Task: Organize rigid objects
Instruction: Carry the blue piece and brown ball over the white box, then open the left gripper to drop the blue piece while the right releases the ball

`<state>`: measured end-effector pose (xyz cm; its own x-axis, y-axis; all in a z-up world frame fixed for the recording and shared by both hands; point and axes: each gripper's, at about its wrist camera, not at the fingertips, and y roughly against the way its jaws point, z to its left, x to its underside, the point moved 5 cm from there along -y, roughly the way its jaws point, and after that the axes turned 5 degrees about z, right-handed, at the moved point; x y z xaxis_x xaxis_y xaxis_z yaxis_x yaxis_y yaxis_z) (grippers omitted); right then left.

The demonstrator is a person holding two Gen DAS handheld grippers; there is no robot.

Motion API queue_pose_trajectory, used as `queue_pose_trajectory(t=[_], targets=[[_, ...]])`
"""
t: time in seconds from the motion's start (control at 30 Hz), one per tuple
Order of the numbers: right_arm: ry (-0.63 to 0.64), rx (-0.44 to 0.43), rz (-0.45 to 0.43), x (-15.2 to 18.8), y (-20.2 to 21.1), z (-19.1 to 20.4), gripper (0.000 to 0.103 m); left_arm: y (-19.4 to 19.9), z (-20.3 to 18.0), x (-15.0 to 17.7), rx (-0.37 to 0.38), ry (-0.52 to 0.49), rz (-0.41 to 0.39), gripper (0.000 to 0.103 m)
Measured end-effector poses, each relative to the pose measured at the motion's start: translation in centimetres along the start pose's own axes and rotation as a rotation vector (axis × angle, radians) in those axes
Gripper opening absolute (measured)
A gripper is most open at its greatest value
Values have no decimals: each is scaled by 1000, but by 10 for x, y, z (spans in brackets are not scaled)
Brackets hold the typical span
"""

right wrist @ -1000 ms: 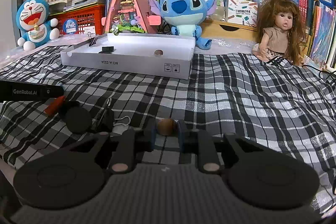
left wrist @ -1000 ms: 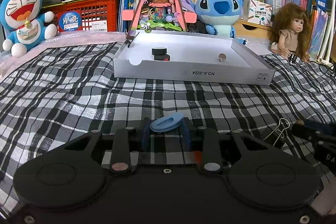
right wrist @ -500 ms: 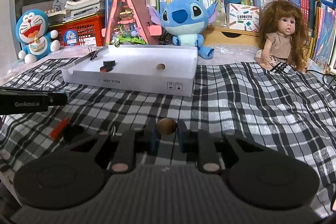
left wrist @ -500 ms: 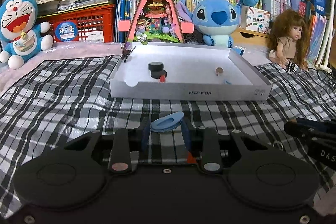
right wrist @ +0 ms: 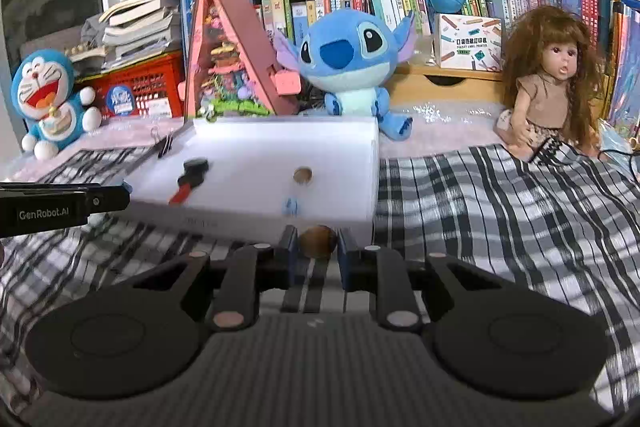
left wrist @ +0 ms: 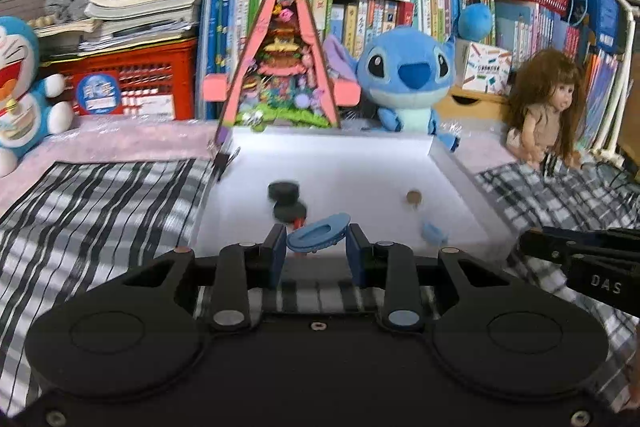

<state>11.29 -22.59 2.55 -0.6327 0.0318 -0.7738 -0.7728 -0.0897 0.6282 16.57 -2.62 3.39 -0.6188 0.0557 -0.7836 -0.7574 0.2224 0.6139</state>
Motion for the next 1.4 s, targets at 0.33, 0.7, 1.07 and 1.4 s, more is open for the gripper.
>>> queue_pose_trajectory(t=[0.33, 0.7, 1.07, 1.4], targets=[[-102, -58, 97, -59, -44, -6, 25, -61, 14, -59, 55, 85, 120, 30], [-205, -51, 260, -91, -118, -13, 25, -134, 22, -78, -20, 86, 219, 30], [-164, -21, 313, -98, -159, -4, 25, -169, 31, -75, -44, 102, 255, 30], [-159, -4, 350, -86, -182, -3, 25, -179, 33, -69, -57, 88, 269, 24]])
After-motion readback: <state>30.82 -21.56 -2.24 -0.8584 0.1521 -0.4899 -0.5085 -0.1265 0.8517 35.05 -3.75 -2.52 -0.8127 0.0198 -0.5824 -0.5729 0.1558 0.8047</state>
